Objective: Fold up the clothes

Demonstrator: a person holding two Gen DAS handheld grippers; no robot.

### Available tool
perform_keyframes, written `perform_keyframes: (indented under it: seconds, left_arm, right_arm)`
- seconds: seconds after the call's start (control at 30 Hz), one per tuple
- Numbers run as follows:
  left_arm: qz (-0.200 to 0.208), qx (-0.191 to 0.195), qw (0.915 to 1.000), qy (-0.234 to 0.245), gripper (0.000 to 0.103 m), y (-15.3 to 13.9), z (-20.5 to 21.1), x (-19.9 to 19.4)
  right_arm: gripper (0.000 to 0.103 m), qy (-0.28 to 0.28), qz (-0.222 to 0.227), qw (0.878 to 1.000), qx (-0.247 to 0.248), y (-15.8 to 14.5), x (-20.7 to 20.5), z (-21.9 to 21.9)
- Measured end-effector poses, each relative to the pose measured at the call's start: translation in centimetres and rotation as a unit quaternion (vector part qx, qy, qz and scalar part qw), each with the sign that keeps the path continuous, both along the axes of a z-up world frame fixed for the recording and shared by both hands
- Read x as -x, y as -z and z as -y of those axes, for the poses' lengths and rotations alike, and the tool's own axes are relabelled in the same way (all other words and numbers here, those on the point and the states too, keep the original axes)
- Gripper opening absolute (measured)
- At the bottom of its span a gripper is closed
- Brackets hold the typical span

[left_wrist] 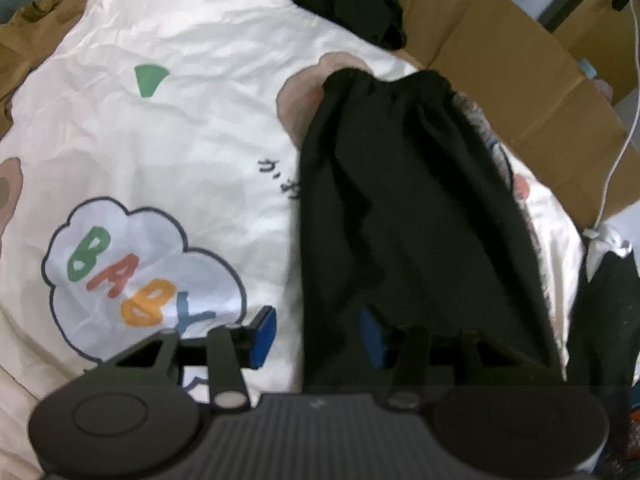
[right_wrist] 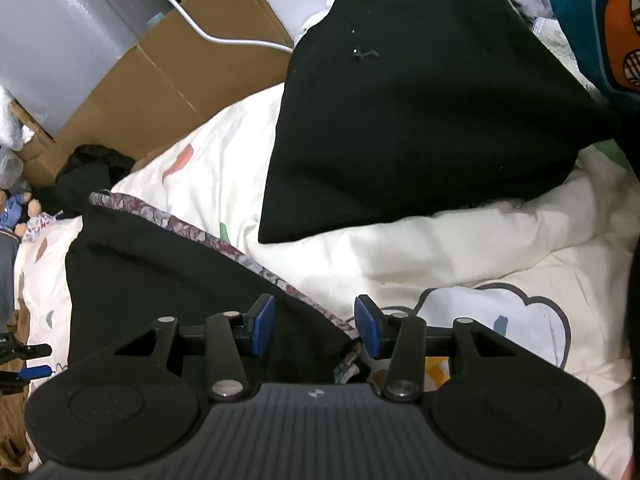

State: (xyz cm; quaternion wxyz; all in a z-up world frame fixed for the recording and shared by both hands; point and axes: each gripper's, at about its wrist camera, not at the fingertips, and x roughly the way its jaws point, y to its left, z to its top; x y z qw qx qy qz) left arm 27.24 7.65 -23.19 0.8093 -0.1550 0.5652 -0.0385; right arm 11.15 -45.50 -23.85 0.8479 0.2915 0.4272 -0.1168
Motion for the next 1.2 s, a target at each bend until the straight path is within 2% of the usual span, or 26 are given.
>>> perform_keyframes:
  seconds: [0.23, 0.3, 0.33, 0.43, 0.5, 0.57, 0.6, 0.67, 0.77, 0.97, 1.2]
  left_arm:
    - [-0.038, 0.003, 0.9993, 0.004, 0.049, 3.2, 0.8, -0.2]
    - [-0.043, 0.000, 0.9991, 0.004, 0.037, 3.8, 0.8, 0.0]
    - [-0.042, -0.009, 0.9991, -0.003, 0.025, 3.6, 0.5, 0.2]
    - [-0.039, -0.034, 0.9984, -0.024, 0.013, 3.2, -0.4, 0.7]
    - [-0.036, -0.051, 0.9973, -0.038, 0.012, 2.9, -1.0, 1.1]
    - [-0.035, -0.043, 0.9972, -0.049, 0.018, 2.4, -1.6, 1.6]
    - [-0.037, -0.026, 0.9975, -0.055, 0.020, 2.2, -2.1, 2.0]
    - [-0.040, 0.013, 0.9969, -0.066, 0.030, 1.5, -2.8, 3.1]
    - [-0.031, 0.027, 0.9976, -0.055, 0.040, 0.2, -2.4, 5.2]
    - [-0.025, 0.050, 0.9978, -0.036, 0.048, -1.4, -1.0, 8.8]
    - [-0.025, 0.081, 0.9955, -0.042, 0.049, -2.3, -0.1, 12.6]
  right_arm:
    - [0.049, -0.003, -0.035, 0.999, -0.003, 1.1, -0.3, 0.3]
    - [0.048, 0.001, -0.043, 0.999, -0.009, 1.4, -0.2, 0.6]
    - [0.047, 0.003, -0.044, 0.999, -0.012, 1.5, -0.2, 0.7]
    - [0.046, 0.011, -0.049, 0.999, -0.012, 1.6, 0.0, 1.0]
    - [0.046, 0.018, -0.049, 0.999, -0.009, 1.5, 0.2, 1.2]
    - [0.047, 0.031, -0.045, 0.998, -0.008, 1.3, 0.6, 1.5]
    - [0.047, 0.037, -0.041, 0.998, -0.010, 1.1, 0.8, 1.6]
    - [0.048, 0.051, -0.026, 0.998, -0.021, 0.7, 1.3, 2.1]
    - [0.048, 0.052, -0.011, 0.998, -0.024, 0.0, 1.9, 2.2]
    - [0.049, 0.057, 0.012, 0.996, -0.065, -0.7, 3.9, 2.4]
    - [0.049, 0.073, 0.008, 0.993, -0.094, 0.0, 4.2, 2.8]
